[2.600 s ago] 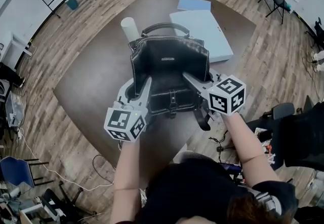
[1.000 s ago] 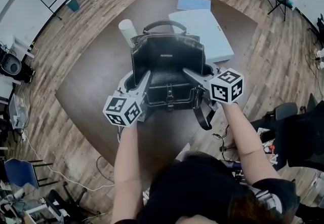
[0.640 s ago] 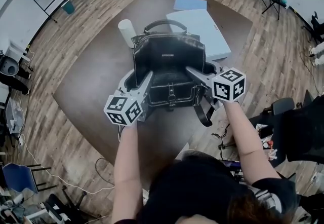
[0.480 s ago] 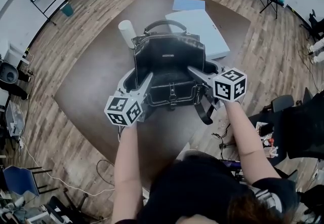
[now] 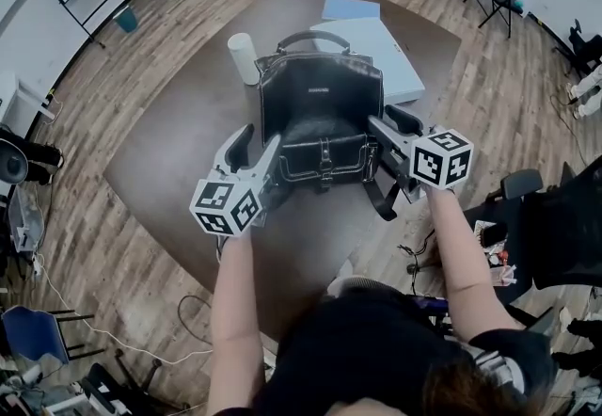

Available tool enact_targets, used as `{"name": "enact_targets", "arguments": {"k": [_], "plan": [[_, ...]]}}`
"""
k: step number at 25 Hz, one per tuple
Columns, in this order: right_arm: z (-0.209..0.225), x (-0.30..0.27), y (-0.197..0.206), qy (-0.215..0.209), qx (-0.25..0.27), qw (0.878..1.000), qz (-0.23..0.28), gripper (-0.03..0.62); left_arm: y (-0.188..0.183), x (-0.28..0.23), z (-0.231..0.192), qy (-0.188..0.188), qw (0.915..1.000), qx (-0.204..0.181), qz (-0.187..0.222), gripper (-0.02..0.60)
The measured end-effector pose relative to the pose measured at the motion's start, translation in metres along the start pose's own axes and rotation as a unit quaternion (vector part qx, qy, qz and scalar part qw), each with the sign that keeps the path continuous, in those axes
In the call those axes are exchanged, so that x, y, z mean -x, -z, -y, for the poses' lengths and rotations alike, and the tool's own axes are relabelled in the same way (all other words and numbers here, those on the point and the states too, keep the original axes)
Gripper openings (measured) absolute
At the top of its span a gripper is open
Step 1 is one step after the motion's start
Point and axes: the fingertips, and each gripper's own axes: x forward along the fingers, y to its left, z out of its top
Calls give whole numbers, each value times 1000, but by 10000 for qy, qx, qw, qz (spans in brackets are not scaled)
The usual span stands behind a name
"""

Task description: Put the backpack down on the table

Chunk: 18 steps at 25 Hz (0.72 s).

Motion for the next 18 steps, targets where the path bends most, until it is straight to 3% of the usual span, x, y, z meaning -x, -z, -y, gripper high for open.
{"name": "enact_targets", "arguments": {"k": [10,18], "plan": [[-27,31,-1,291,-11,9994,197,201,-8,44,9,-76,9999,19,105,204],[-70,46,13,89,77,9998,184,163,-6,77,29,-74,9998,51,173,156]]}}
